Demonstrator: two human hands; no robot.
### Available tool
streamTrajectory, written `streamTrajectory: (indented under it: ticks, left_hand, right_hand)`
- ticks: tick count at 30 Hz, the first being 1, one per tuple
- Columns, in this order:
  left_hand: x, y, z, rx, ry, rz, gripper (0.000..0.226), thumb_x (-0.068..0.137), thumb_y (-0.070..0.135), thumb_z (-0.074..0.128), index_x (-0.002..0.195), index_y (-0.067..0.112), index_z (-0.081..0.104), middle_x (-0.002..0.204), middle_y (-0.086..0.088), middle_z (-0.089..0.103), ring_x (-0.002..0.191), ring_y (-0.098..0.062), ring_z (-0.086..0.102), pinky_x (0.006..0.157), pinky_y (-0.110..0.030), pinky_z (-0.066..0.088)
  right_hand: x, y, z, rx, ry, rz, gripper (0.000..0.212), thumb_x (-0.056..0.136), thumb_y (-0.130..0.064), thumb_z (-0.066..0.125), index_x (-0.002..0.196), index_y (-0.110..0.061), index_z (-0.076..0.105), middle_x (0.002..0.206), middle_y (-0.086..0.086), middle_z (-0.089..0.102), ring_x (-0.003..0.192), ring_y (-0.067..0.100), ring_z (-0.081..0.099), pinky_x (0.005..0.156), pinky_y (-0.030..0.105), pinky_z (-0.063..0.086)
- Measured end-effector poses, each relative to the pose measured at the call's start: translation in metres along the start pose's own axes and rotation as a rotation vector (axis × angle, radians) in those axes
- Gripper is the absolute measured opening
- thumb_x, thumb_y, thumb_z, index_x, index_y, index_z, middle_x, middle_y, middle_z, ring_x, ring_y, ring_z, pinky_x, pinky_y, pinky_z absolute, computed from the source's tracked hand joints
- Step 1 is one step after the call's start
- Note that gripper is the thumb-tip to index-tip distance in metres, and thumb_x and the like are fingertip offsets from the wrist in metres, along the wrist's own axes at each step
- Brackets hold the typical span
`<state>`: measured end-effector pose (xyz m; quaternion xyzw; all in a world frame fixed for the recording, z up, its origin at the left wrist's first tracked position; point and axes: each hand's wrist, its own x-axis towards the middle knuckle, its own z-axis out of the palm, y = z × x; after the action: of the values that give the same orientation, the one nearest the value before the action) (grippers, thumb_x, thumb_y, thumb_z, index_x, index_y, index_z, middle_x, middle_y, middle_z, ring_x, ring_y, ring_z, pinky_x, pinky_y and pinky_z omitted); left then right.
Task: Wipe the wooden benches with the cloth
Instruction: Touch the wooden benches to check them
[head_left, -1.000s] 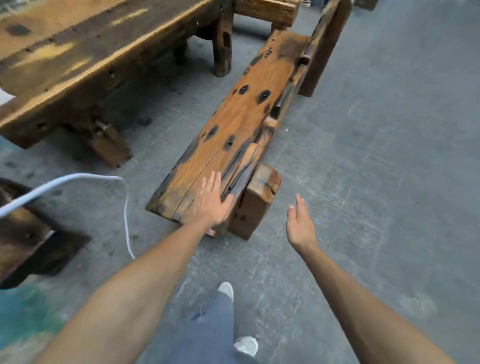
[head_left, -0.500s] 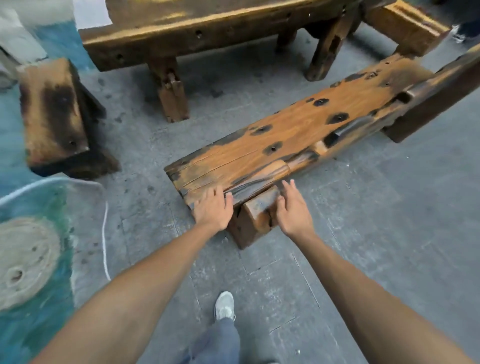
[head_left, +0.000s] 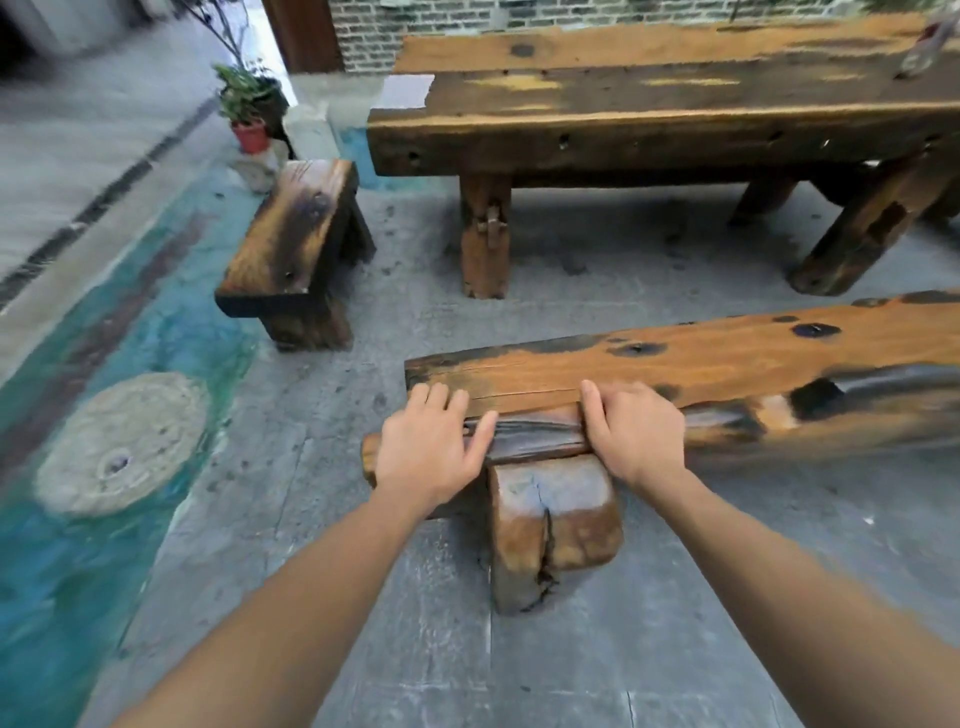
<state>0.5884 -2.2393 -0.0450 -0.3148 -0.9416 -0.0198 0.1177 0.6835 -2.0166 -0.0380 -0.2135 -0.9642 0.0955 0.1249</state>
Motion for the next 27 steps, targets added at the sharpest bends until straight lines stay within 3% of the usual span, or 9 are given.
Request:
streamTrajectory:
  ticks: [2, 3, 4, 6, 10, 12, 16, 22, 27]
  left_hand:
    - [-0.001, 0.001, 0.000, 0.001, 0.071, -0.015, 0.054, 0.099, 0.058, 0.023, 0.104, 0.017, 0.058, 0.103, -0.003, 0.058, 0.106, -0.025, 0.053, 0.054, -0.033, 0.044]
    - [-0.002, 0.001, 0.000, -0.007, 0.107, -0.010, 0.052, 0.099, 0.057, 0.025, 0.106, 0.017, 0.057, 0.105, -0.003, 0.057, 0.106, -0.025, 0.052, 0.054, -0.034, 0.045]
    - [-0.003, 0.001, 0.001, -0.014, 0.145, 0.004, 0.050, 0.099, 0.055, 0.026, 0.107, 0.016, 0.056, 0.106, -0.003, 0.057, 0.106, -0.025, 0.052, 0.055, -0.034, 0.047]
    - [-0.007, 0.000, 0.005, -0.002, 0.200, 0.011, 0.048, 0.099, 0.053, 0.027, 0.109, 0.015, 0.055, 0.110, -0.005, 0.057, 0.107, -0.025, 0.052, 0.058, -0.036, 0.051]
    - [-0.011, 0.007, 0.004, -0.022, 0.226, -0.299, 0.047, 0.090, 0.054, 0.035, 0.111, 0.016, 0.055, 0.110, -0.007, 0.056, 0.102, -0.030, 0.051, 0.065, -0.039, 0.047]
    - [-0.014, 0.008, 0.003, -0.068, 0.250, -0.367, 0.049, 0.088, 0.054, 0.036, 0.115, 0.017, 0.054, 0.116, -0.007, 0.055, 0.107, -0.030, 0.051, 0.070, -0.040, 0.048]
    - [-0.008, 0.004, 0.010, -0.049, 0.337, -0.170, 0.052, 0.088, 0.054, 0.038, 0.121, 0.016, 0.053, 0.124, -0.006, 0.055, 0.118, -0.028, 0.049, 0.067, -0.039, 0.050]
    - [-0.003, 0.002, 0.010, -0.013, 0.364, -0.112, 0.058, 0.088, 0.061, 0.034, 0.118, 0.015, 0.055, 0.116, -0.004, 0.059, 0.121, -0.028, 0.050, 0.052, -0.035, 0.048]
    - [0.002, -0.004, 0.010, -0.032, 0.329, -0.104, 0.055, 0.089, 0.061, 0.033, 0.110, 0.015, 0.054, 0.107, -0.005, 0.059, 0.118, -0.028, 0.050, 0.052, -0.034, 0.032]
  right_hand:
    - [-0.002, 0.004, 0.008, 0.082, 0.095, -0.031, 0.059, 0.101, -0.047, 0.021, 0.081, -0.020, 0.069, 0.091, 0.003, 0.073, 0.096, 0.028, 0.067, 0.065, 0.035, 0.048]
    - [-0.001, 0.005, 0.011, 0.120, 0.136, -0.051, 0.057, 0.101, -0.044, 0.024, 0.101, -0.020, 0.076, 0.111, 0.002, 0.075, 0.111, 0.026, 0.065, 0.078, 0.038, 0.053]
    - [-0.001, 0.006, 0.013, 0.156, 0.185, -0.067, 0.053, 0.101, -0.041, 0.028, 0.120, -0.021, 0.074, 0.129, 0.002, 0.070, 0.123, 0.024, 0.060, 0.091, 0.040, 0.053]
    - [-0.003, 0.006, 0.017, 0.205, 0.256, -0.077, 0.052, 0.101, -0.037, 0.029, 0.137, -0.021, 0.064, 0.145, 0.002, 0.059, 0.134, 0.024, 0.052, 0.103, 0.042, 0.048]
    - [-0.004, 0.004, 0.019, 0.207, 0.336, -0.057, 0.055, 0.100, -0.035, 0.026, 0.145, -0.021, 0.055, 0.149, 0.003, 0.055, 0.141, 0.025, 0.046, 0.112, 0.044, 0.040]
    - [-0.006, 0.004, 0.019, 0.183, 0.378, -0.045, 0.055, 0.098, -0.031, 0.029, 0.147, -0.022, 0.052, 0.149, 0.003, 0.055, 0.142, 0.025, 0.043, 0.116, 0.048, 0.032]
    - [-0.002, 0.006, 0.023, 0.164, 0.416, -0.070, 0.061, 0.091, -0.028, 0.031, 0.151, -0.028, 0.045, 0.151, 0.003, 0.052, 0.145, 0.025, 0.038, 0.121, 0.057, 0.020]
    - [0.004, 0.001, 0.019, 0.089, 0.300, -0.007, 0.070, 0.085, -0.030, 0.028, 0.154, -0.035, 0.037, 0.157, -0.002, 0.044, 0.148, 0.021, 0.031, 0.121, 0.064, 0.011]
    - [0.011, -0.003, 0.023, 0.095, 0.319, 0.026, 0.073, 0.079, -0.030, 0.031, 0.152, -0.035, 0.039, 0.154, -0.003, 0.047, 0.145, 0.022, 0.034, 0.119, 0.067, 0.010]
